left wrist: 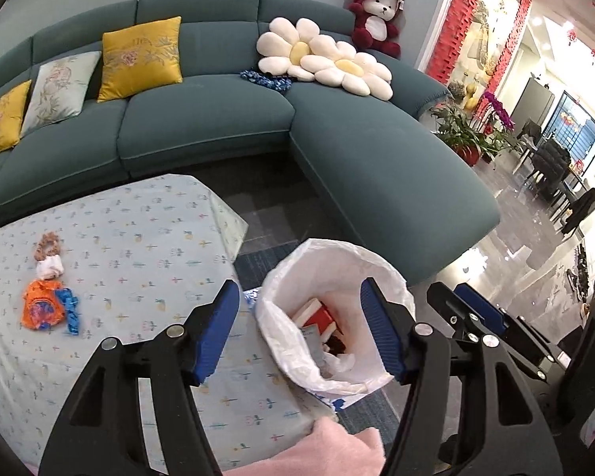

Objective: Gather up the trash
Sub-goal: 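Carry the pouch and tissue over the bin and release both, then move both open tools back toward the orange bag on the table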

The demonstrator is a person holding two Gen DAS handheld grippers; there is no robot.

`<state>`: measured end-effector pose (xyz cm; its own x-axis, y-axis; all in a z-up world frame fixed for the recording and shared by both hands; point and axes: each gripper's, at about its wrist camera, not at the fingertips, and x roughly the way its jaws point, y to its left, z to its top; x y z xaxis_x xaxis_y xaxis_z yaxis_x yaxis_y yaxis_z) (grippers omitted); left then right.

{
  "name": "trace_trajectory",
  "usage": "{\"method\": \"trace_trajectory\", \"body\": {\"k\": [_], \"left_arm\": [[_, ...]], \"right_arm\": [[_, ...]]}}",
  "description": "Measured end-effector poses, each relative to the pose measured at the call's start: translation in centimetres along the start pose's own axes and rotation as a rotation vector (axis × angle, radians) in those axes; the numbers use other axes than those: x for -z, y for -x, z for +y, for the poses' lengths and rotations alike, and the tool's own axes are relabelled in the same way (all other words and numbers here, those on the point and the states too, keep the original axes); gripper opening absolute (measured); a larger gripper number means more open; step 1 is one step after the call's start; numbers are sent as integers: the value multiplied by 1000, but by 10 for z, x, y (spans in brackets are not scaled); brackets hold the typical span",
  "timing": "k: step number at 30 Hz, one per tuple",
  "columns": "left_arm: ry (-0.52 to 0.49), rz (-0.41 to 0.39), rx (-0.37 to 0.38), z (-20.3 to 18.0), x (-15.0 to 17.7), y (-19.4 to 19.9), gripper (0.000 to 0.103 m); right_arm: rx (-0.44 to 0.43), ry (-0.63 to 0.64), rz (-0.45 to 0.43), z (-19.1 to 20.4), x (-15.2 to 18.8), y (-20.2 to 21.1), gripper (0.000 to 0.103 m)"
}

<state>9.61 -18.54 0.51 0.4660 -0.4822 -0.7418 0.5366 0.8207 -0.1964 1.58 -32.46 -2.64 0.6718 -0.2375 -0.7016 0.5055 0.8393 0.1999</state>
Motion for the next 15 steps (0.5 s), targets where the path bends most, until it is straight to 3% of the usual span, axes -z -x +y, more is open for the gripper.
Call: {"method": "trace_trajectory", "body": {"k": [15], "left_arm": [[109,-47,-107,98,14,40,60]], "right_arm": [[-92,136,16,99,19,11,42]]}}
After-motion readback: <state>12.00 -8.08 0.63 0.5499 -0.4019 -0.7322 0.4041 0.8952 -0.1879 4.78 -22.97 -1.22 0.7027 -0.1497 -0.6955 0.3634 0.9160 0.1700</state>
